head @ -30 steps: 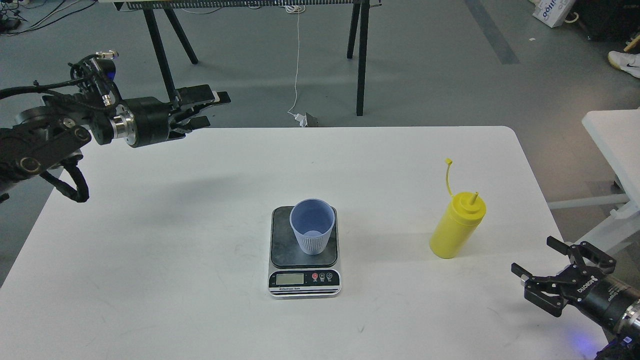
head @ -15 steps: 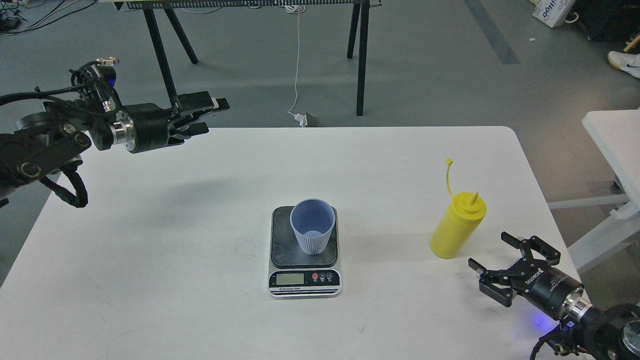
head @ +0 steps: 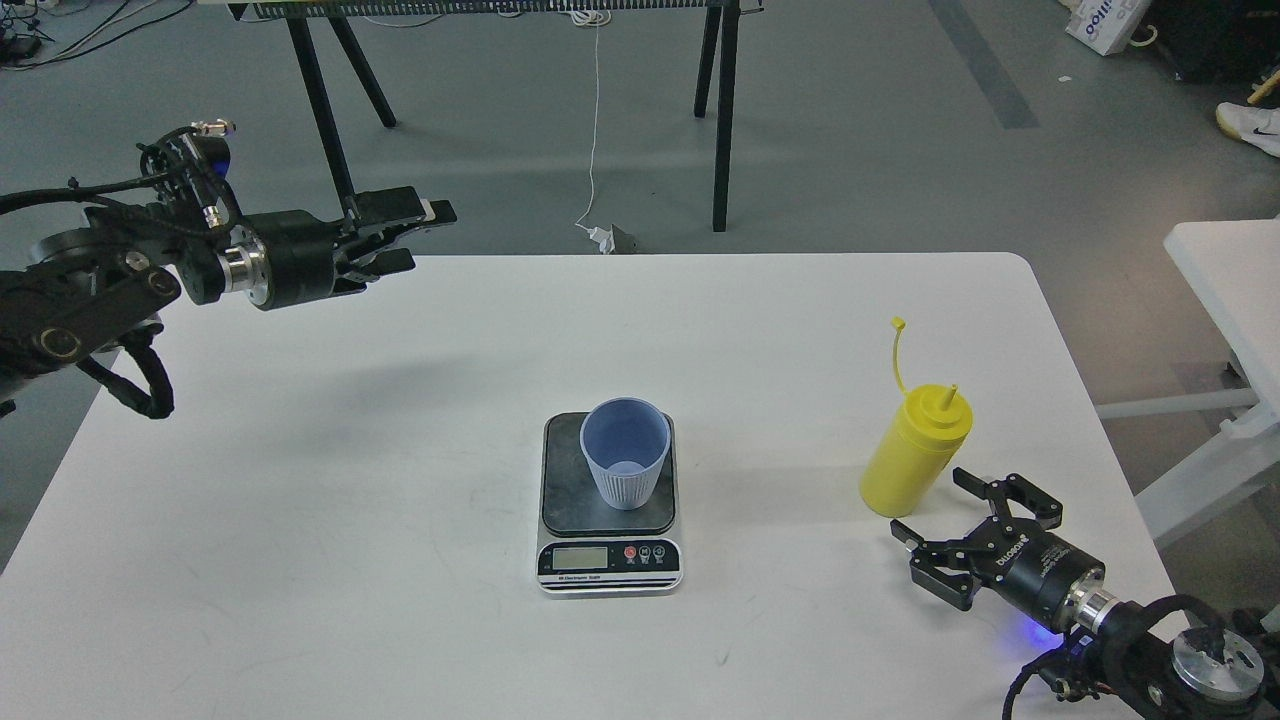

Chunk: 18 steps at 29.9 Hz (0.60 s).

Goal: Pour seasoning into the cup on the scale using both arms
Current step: 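Move the right gripper low beside the yellow bottle and grasp it, then lift the yellow bottle and swing it above the cup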

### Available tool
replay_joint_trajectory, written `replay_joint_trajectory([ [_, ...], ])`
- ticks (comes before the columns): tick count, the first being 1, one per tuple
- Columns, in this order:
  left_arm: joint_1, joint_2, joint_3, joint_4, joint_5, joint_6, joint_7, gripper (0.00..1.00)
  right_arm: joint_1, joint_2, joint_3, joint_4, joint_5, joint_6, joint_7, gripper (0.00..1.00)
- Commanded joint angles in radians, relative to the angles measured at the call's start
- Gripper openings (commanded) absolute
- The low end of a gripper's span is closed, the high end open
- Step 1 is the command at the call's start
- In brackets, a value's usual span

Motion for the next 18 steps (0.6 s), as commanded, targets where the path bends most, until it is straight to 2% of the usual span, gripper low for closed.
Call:
replay_joint_trajectory([
  [1,0.000,0.000,0.000,0.000,0.000,0.000,0.000,0.99,0.016,0.005,-0.001,-0.005,-0.001,0.000,0.001,1.00],
  [18,0.015,0.014,-0.002,-0.002,-0.002,0.000,0.000,0.99,0.107,0.086,-0.002,-0.109,-0.060,0.000,0.002,0.98],
])
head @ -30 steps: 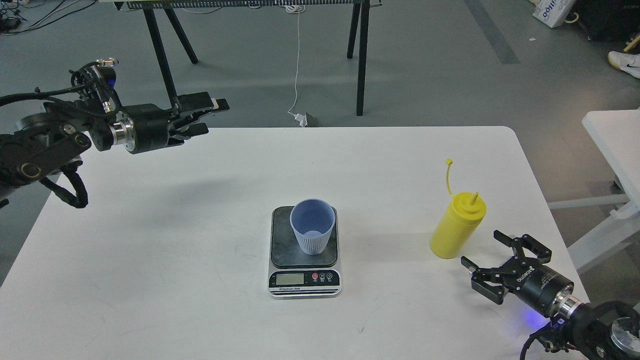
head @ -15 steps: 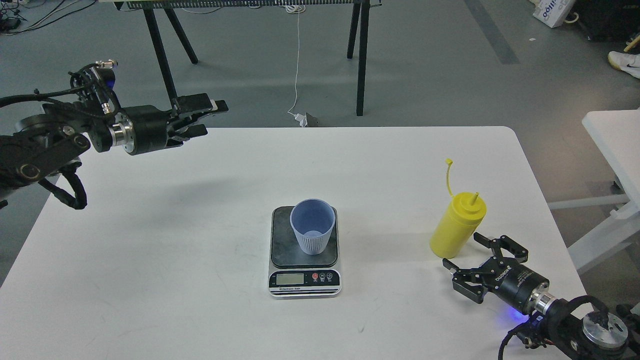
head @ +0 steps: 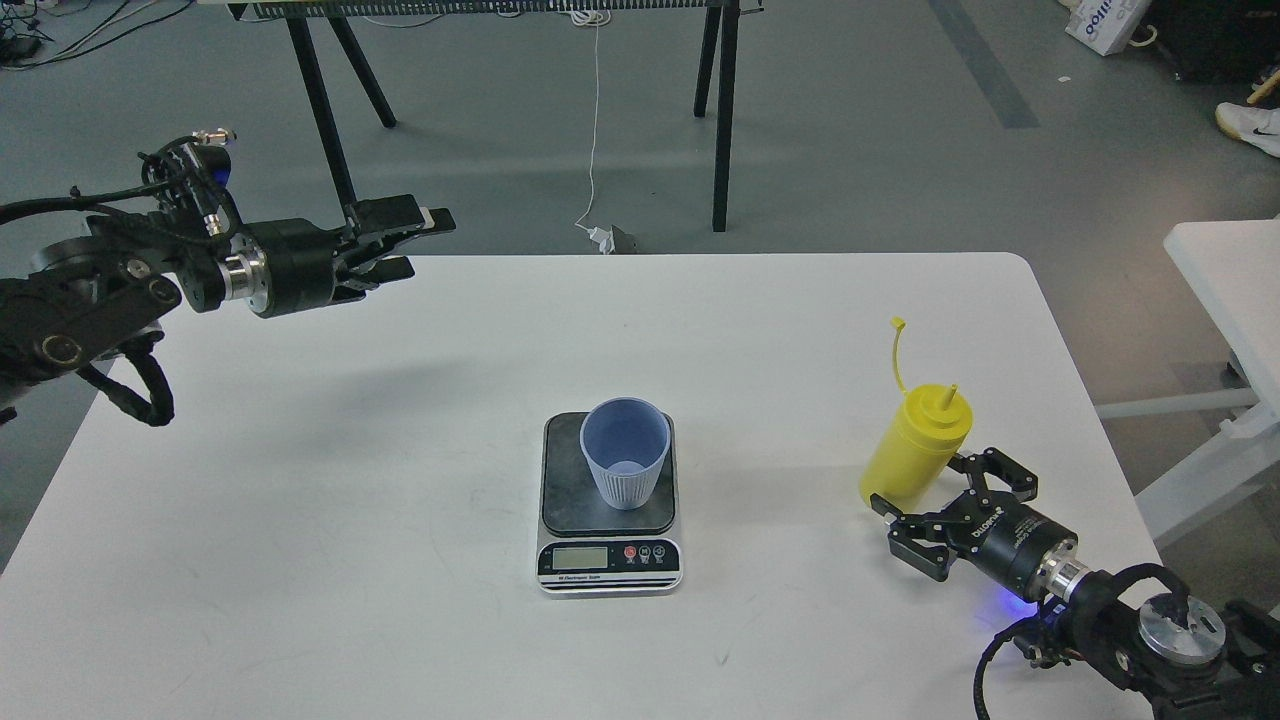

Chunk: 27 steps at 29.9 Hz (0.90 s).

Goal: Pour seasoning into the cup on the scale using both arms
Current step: 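Lift the yellow bottle and swing it above the cup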

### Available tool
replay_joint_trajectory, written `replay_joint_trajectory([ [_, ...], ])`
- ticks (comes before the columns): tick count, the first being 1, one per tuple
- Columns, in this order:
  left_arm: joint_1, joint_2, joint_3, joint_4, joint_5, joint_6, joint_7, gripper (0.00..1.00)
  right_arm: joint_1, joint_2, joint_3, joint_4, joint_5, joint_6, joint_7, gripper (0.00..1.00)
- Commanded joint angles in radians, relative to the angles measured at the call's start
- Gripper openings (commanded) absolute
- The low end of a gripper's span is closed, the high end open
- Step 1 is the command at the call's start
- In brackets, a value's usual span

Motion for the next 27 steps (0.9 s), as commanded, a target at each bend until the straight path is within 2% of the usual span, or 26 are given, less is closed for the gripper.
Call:
replay_joint_trajectory([
  [1,0.000,0.008,-0.001,-0.001,-0.002,0.000,0.000,0.99,0.012,0.019,0.001,-0.017,-0.040,0.000,0.002,0.96],
  [3,0.000,0.010,-0.001,-0.001,-0.002,0.000,0.000,0.99,0.012,0.020,0.001,-0.017,-0.053,0.000,0.002,0.88],
  [4,0.000,0.010,-0.001,-0.001,-0.002,0.000,0.000,0.99,0.012,0.020,0.001,-0.017,-0.053,0.000,0.002,0.78],
  [5,0.002,0.010,-0.001,-0.001,-0.002,0.000,0.000,0.99,0.012,0.020,0.000,-0.017,-0.054,0.000,0.002,0.60],
  [6,0.002,0.010,-0.001,-0.001,-0.002,0.000,0.000,0.99,0.011,0.018,0.000,-0.013,-0.057,0.000,0.002,0.37],
  [7,0.002,0.010,-0.001,-0.001,-0.002,0.000,0.000,0.99,0.011,0.018,0.000,-0.015,-0.065,0.000,0.002,0.22],
  [8,0.002,0.010,-0.001,-0.001,-0.002,0.000,0.000,0.99,0.011,0.018,0.001,-0.015,-0.075,0.000,0.002,0.16],
  [14,0.002,0.010,-0.002,-0.001,-0.006,0.000,0.000,0.99,0.037,0.003,0.021,0.028,-0.082,0.000,0.005,0.03],
  [18,0.002,0.011,-0.010,-0.001,-0.023,0.000,0.000,0.99,0.231,-0.100,0.003,0.033,-0.132,0.000,0.007,0.02],
  [20,0.014,0.025,-0.025,0.001,-0.064,0.000,0.000,0.99,0.364,-0.135,-0.012,0.020,-0.257,0.000,0.013,0.02],
  [23,0.069,0.037,-0.084,0.016,-0.161,0.000,0.000,0.99,0.539,-0.125,-0.023,-0.009,-0.468,0.000,0.016,0.02],
  [27,0.144,0.034,-0.174,0.040,-0.253,0.000,0.000,0.99,0.713,-0.048,-0.061,-0.015,-0.770,0.000,0.017,0.02],
])
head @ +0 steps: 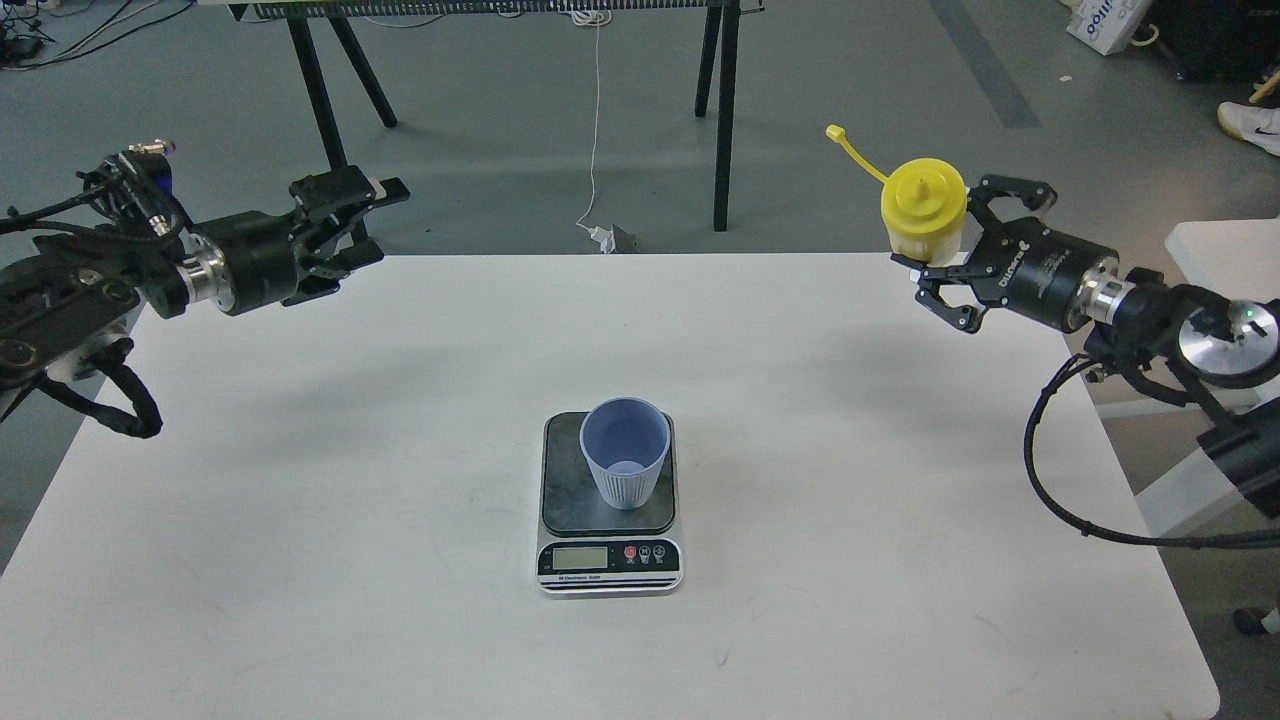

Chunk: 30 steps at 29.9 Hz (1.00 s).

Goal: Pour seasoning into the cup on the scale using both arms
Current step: 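Lift the yellow bottle and swing it above the cup, then tilt the bottle nozzle down over the cup to pour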

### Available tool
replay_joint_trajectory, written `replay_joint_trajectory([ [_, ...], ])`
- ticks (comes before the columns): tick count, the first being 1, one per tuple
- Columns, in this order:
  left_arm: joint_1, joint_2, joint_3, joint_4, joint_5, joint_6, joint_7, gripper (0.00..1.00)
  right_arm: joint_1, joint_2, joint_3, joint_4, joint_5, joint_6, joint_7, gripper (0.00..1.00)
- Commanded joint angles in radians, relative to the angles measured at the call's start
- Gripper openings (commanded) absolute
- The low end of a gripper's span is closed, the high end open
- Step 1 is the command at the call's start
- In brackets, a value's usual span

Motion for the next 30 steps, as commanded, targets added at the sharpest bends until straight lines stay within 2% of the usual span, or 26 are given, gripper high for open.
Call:
replay_joint_trajectory([
  [1,0.068,-0.002,-0.086,0.024,-0.070,0.000,0.000,0.99,0.151,0.088,-0.030,-0.002,-0.283,0.000,0.002,0.02],
  [8,0.181,-0.002,-0.224,0.035,-0.183,0.000,0.000,0.99,0.286,0.233,-0.036,0.033,-0.693,-0.038,0.025,0.02],
  [14,0.246,0.005,-0.232,0.035,-0.239,0.000,0.000,0.99,0.337,0.277,-0.097,0.136,-0.995,-0.070,0.066,0.02],
  [21,0.267,-0.005,-0.232,0.035,-0.239,0.000,0.000,0.99,0.377,0.312,-0.260,0.208,-1.129,-0.082,0.100,0.02],
  [30,0.278,-0.005,-0.233,0.035,-0.239,0.000,0.000,1.00,0.383,0.419,-0.364,0.206,-1.287,-0.185,0.156,0.02],
])
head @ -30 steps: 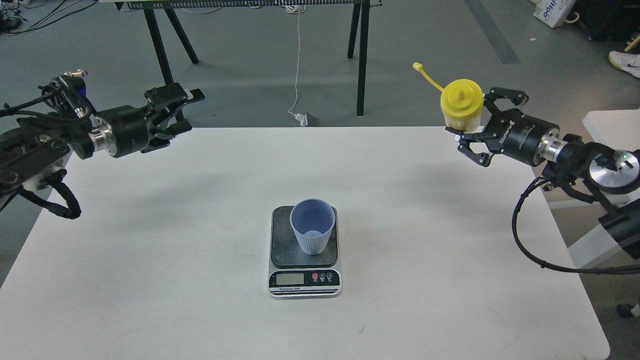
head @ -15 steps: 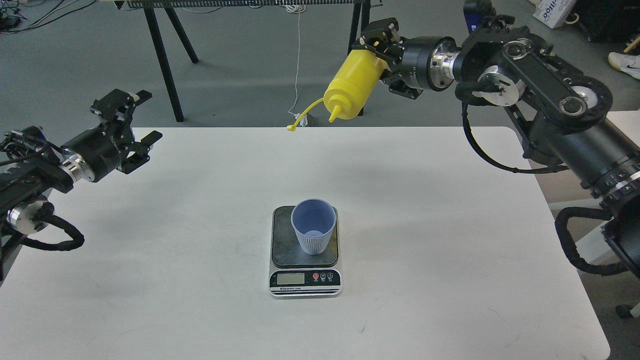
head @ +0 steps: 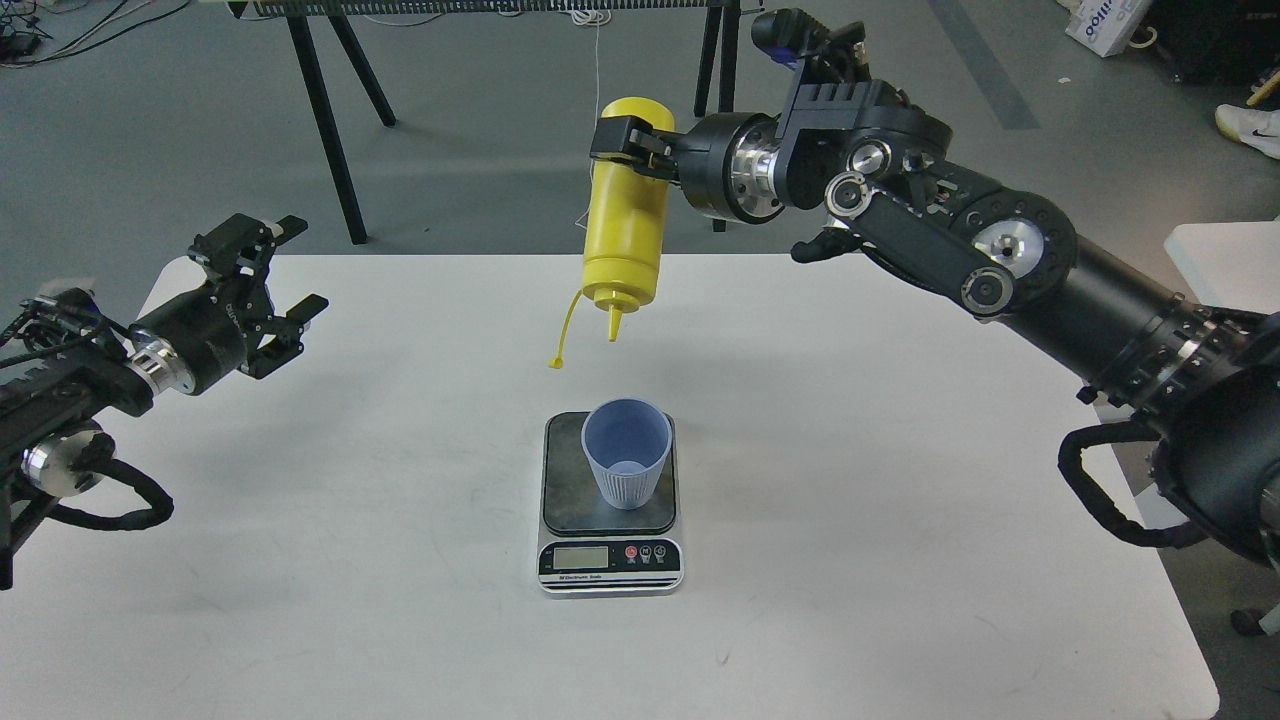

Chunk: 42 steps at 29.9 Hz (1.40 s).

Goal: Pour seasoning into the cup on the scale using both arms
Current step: 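Tilt the bottle nozzle down over the cup to pour, then raise the bottle upright and bring it back down near its spot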

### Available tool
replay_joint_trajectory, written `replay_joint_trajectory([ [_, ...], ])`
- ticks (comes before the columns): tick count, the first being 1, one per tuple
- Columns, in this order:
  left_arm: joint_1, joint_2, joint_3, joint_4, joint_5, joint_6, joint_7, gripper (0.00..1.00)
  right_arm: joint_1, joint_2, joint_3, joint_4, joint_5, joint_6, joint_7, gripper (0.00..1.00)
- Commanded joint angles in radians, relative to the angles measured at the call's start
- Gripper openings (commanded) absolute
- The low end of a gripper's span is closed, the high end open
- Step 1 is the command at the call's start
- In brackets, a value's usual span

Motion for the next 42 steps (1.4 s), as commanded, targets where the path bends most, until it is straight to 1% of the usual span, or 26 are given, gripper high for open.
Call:
replay_joint_trajectory([
  [1,0.005,0.001,0.000,0.000,0.002,0.000,0.000,0.99,0.000,0.036,-0.047,-0.001,-0.060,-0.044,0.023,0.02],
  [5,0.009,0.003,0.001,0.005,0.003,0.000,0.000,1.00,0.001,0.060,-0.111,-0.001,-0.134,-0.073,0.055,0.02],
  [15,0.011,-0.008,0.000,0.021,0.003,0.000,0.000,1.00,0.001,0.068,-0.136,-0.007,-0.260,-0.074,0.091,0.02],
  [22,0.014,-0.011,0.001,0.021,0.005,0.000,0.000,1.00,0.003,0.068,-0.171,-0.007,-0.261,-0.074,0.094,0.02],
  [33,0.016,-0.012,0.001,0.021,0.005,0.000,0.000,1.00,0.004,0.068,-0.174,-0.015,-0.261,-0.076,0.094,0.02],
  [35,0.016,-0.012,0.001,0.023,0.005,0.000,0.000,1.00,0.006,0.068,-0.159,-0.031,-0.260,-0.094,0.094,0.02],
  [38,0.020,-0.012,0.001,0.023,0.005,0.000,0.000,1.00,0.007,0.068,-0.116,-0.074,-0.241,-0.154,0.094,0.02],
  [42,0.022,-0.012,0.003,0.028,0.006,0.000,0.000,1.00,0.007,0.068,0.059,-0.143,-0.200,-0.174,0.092,0.02],
])
